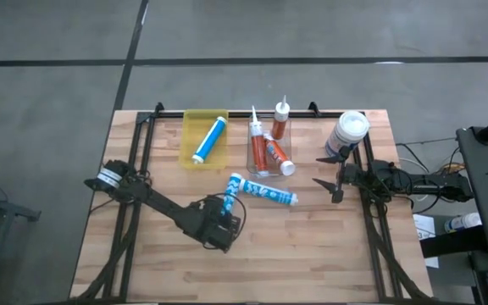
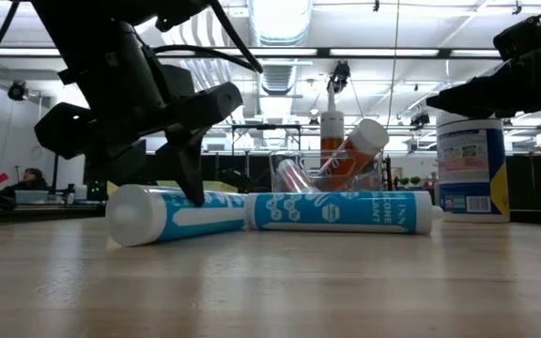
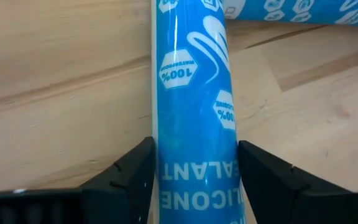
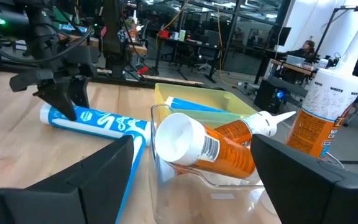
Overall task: Pick & place silicon tubes, Sealant and Lysol wipes
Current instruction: Put the bottom blue sealant into the yellow bin
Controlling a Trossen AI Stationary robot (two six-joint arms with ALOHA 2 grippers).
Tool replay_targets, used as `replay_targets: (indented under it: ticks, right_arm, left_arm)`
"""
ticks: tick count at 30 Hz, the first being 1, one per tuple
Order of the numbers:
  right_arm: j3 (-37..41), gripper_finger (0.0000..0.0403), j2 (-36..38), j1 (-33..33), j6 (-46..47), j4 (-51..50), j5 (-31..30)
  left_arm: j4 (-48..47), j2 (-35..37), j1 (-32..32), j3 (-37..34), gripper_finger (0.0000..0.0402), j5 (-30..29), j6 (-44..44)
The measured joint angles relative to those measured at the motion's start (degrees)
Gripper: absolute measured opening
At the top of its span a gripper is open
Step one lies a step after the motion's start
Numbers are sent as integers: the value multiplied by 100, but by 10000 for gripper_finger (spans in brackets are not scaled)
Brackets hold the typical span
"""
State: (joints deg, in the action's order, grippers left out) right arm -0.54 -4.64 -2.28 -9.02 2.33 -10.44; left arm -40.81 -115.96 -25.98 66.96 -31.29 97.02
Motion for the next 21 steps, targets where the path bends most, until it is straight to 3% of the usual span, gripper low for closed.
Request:
replay_targets:
  ticks: [5, 13, 21]
  right_arm:
    - [0, 314, 0, 2, 0, 0, 2]
    - [0, 309, -2, 2, 0, 0, 2]
    - [0, 320, -2, 1, 0, 0, 0]
  left_arm:
    - [-47, 88, -9, -3, 219, 24, 4]
    - [-125, 277, -116, 105, 221, 747, 41]
    - [-92, 237, -166, 203, 222, 964, -1]
